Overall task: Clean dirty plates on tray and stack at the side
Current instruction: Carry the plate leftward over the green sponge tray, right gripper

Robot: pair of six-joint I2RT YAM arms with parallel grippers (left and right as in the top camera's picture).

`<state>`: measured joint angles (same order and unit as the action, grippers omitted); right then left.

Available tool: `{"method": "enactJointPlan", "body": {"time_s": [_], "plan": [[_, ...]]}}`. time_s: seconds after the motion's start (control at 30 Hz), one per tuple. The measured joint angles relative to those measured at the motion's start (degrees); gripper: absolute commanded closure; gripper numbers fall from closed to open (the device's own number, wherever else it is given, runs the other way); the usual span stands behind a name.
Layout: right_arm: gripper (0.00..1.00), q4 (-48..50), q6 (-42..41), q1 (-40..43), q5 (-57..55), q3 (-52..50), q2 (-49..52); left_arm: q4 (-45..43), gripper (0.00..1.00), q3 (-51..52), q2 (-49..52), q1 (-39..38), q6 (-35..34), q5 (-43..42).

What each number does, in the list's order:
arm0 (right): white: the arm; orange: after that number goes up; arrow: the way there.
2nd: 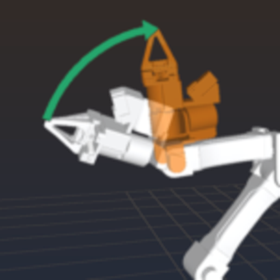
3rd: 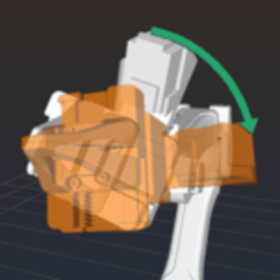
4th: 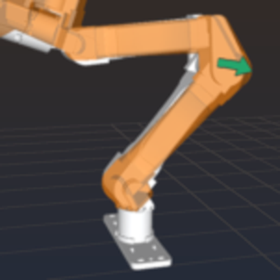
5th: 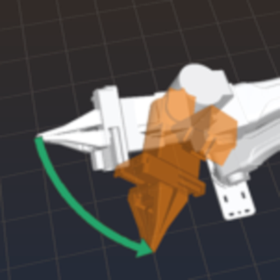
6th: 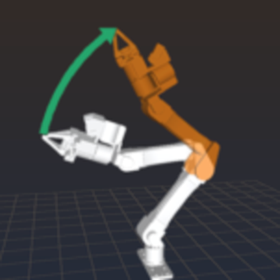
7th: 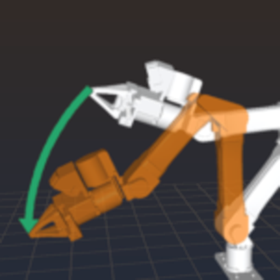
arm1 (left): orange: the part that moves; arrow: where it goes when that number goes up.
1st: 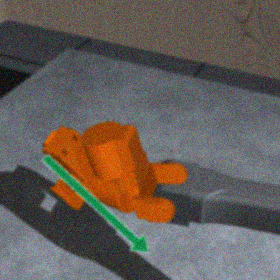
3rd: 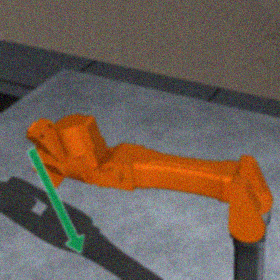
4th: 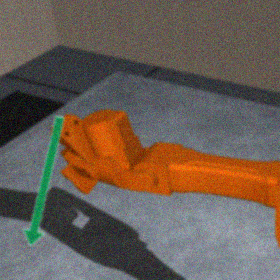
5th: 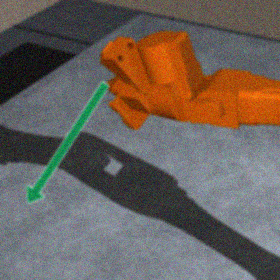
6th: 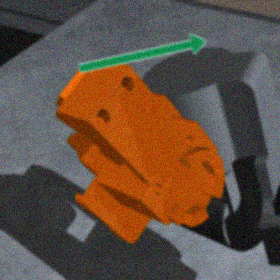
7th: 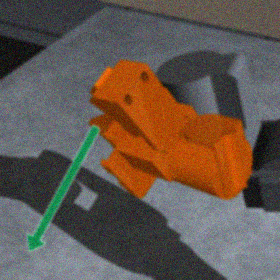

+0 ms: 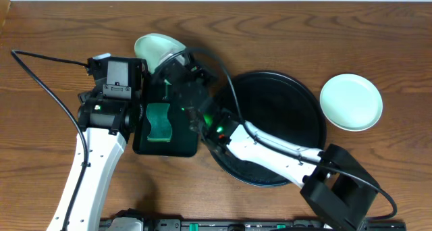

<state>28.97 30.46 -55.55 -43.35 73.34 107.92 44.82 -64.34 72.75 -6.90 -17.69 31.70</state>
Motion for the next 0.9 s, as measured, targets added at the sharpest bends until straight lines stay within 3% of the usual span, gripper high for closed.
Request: {"method": "enactJointPlan", "body": {"time_s": [0.3, 0.9], "plan": [[0.99, 7.58, 14.51, -2.43, -5.77, 0.0, -0.09, 0.0, 0.19, 0.0, 0.0, 0.0, 0.0, 0.0], [0.99, 7.78, 18.12, -2.45, -6.67, 0.0, -0.09, 0.0, 0.19, 0.0, 0.0, 0.0, 0.0, 0.0]]}}
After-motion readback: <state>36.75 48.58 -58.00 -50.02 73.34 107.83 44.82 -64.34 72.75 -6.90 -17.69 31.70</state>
